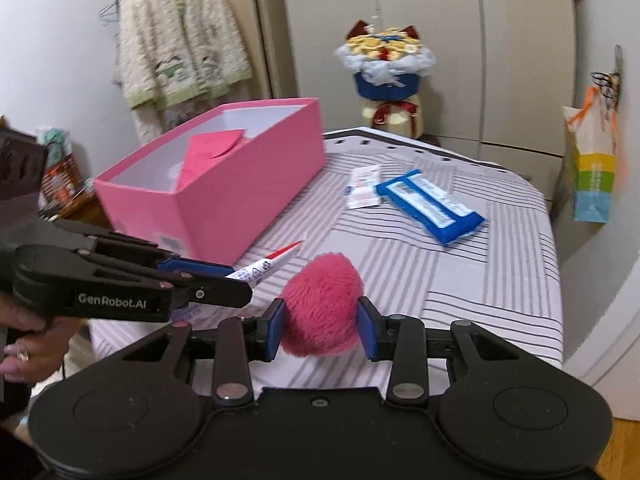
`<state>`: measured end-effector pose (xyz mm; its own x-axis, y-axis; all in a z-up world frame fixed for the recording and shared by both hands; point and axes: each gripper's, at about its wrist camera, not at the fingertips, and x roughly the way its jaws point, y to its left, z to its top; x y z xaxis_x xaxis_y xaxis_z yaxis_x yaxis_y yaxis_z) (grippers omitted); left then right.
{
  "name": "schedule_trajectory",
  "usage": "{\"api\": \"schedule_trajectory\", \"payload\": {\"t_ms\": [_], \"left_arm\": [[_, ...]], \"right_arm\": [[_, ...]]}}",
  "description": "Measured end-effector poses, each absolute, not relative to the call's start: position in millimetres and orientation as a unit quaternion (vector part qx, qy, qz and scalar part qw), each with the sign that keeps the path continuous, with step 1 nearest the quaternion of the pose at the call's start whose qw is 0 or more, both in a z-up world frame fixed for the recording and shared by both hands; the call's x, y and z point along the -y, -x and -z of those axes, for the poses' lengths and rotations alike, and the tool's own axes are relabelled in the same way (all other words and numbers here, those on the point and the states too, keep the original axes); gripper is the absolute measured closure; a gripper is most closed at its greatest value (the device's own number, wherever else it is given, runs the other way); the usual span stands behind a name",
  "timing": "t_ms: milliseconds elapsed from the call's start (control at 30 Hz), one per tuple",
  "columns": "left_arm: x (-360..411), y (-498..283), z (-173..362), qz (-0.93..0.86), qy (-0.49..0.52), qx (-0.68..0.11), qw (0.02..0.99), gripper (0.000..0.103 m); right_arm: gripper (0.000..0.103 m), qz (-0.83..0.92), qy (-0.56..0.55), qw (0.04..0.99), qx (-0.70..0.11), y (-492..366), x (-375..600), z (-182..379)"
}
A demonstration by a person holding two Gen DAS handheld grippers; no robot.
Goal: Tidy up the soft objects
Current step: 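Carry the pompom with the right tool and toothpaste with the left tool toward the pink box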
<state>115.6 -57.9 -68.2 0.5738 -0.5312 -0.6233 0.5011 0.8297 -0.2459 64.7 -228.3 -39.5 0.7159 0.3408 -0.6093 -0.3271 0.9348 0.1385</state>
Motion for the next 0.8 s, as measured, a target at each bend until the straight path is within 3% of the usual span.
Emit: {"api": "schedule_trajectory", "payload": {"t_ms": [233,800], "left_arm": [[28,-96,41,0.314,0.028,-0.364,0.876,0.083],[-60,-97,-40,0.264,0.016,-0.254,0.93,0.083]], "right_arm": [[0.06,-0.235,-0.015,0.908,-0.347,-55,210,14],[0.06,-0.303,0.023,0.912,-0.275,-87,130,-67]]}}
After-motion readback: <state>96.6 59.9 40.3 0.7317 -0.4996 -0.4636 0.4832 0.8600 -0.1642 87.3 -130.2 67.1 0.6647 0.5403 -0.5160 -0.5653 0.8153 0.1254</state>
